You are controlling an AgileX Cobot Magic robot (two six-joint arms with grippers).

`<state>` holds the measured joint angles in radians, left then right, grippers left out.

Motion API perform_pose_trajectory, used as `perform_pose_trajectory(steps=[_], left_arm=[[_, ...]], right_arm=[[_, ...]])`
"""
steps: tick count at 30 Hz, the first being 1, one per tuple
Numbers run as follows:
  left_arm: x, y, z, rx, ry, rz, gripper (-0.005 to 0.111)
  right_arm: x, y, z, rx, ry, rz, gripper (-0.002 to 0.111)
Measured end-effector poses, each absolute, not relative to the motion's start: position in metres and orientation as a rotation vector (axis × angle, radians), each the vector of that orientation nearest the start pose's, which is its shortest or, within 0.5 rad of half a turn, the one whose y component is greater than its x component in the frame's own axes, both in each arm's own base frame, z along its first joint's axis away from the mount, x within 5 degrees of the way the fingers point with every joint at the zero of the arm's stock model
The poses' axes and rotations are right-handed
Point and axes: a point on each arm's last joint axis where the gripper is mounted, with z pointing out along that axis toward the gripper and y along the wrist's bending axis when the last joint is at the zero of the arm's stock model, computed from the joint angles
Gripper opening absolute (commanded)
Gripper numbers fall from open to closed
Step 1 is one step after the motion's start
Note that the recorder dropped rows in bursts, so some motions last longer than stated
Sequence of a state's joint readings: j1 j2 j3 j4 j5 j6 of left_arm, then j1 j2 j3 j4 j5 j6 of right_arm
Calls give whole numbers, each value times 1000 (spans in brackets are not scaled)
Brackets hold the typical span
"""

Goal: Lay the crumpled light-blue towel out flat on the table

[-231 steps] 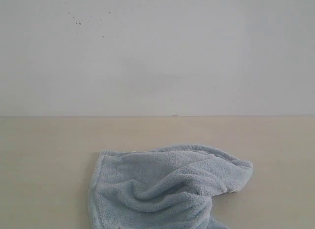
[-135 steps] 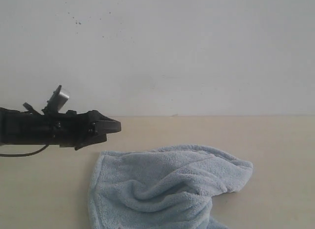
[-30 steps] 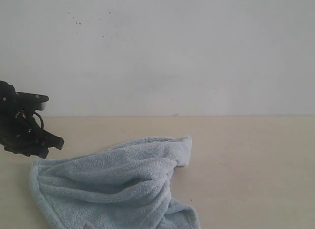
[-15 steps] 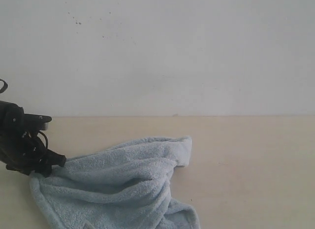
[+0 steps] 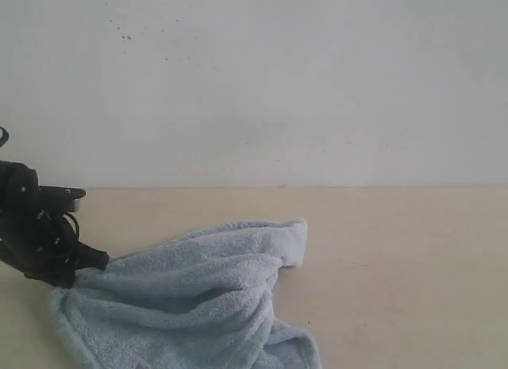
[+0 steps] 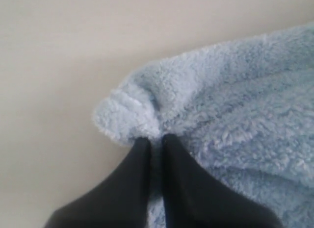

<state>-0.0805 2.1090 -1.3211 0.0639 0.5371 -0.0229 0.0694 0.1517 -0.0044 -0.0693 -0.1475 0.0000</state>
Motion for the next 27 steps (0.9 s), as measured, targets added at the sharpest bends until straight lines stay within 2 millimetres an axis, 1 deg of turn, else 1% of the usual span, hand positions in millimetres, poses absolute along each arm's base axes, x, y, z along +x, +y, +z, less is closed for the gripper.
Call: perform_pose_trajectory(steps=[1,4,9,12,15,18,21,27], left_arm=[[412,-32,117,160,2802,18,4],[410,-42,132,180,2769,-45,4],[406,-59,168,226,2674,-127,4],[400,-69,184,266,2635,-144,4],[388,-76,196,303,2615,-153,4],[371,-77,201,322,2613,-157,4],[348,-75,207,328,2597,-155,4],[292,-65,218,290,2547,-172,4]], right_arm=[[69,6,219,-110,1480,8,3],[69,6,219,-110,1480,8,3],[69,6,219,-110,1480,8,3],[69,6,219,-110,1480,8,3],[69,6,219,-110,1480,8,3],[69,6,219,-110,1480,8,3],[69,6,219,-110,1480,8,3],[69,6,219,-110,1474,9,3]])
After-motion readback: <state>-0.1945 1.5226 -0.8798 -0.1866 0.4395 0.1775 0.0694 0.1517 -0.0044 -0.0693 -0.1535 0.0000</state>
